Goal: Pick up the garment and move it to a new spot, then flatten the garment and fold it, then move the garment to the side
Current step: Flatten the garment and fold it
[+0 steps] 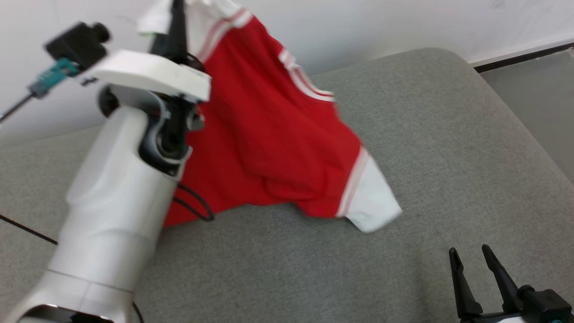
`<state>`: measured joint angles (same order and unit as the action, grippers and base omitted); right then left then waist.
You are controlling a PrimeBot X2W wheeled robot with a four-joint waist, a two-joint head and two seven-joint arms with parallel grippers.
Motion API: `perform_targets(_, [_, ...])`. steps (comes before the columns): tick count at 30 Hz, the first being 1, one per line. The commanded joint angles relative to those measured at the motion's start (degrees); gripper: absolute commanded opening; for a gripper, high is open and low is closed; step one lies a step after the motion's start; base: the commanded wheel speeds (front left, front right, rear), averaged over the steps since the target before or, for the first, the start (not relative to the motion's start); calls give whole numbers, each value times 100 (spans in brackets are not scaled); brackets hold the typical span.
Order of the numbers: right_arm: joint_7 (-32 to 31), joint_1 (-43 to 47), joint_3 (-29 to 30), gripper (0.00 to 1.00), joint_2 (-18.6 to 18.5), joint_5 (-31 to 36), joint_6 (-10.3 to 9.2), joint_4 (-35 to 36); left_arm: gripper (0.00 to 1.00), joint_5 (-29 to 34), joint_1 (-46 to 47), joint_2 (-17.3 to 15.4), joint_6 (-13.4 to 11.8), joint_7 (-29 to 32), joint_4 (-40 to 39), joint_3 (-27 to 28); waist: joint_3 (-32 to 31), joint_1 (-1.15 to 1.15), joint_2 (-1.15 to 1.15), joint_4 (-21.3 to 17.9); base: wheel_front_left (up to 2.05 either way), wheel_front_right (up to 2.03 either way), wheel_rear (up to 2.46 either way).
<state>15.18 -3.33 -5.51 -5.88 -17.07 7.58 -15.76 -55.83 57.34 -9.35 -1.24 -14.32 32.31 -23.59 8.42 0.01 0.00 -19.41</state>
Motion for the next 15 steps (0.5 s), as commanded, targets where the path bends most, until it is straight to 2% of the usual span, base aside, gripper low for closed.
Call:
perform_targets(1, [-5, -6, -14, 100, -21, -4, -16, -14, 0, 163, 159, -80, -38, -59, 106, 176, 20, -1, 0, -11, 0, 0, 0])
perform_targets(4, [-5, 12, -14, 100, -27, -9, -16, -22, 0, 591, 327, -152, -135, -87, 30, 604, 46, -1, 0, 18, 0, 0, 0])
perform_targets(7, [-5, -22, -28, 100, -56, 1, -17, -34, 0, 1144, 252, -28, -104, -80, -225, 930, 48, -1, 0, 90, 0, 0, 0])
perform_targets(12, [-5, -91, -64, 100, -102, 24, -17, -43, 0, 1818, 63, 281, 49, -83, -484, 975, 8, -1, 0, 212, 0, 0, 0])
perform_targets(15, [-5, -114, -84, 100, -103, 34, -17, -43, 0, 1885, -63, 474, 178, -83, -547, 857, 6, -1, 0, 264, 0, 0, 0])
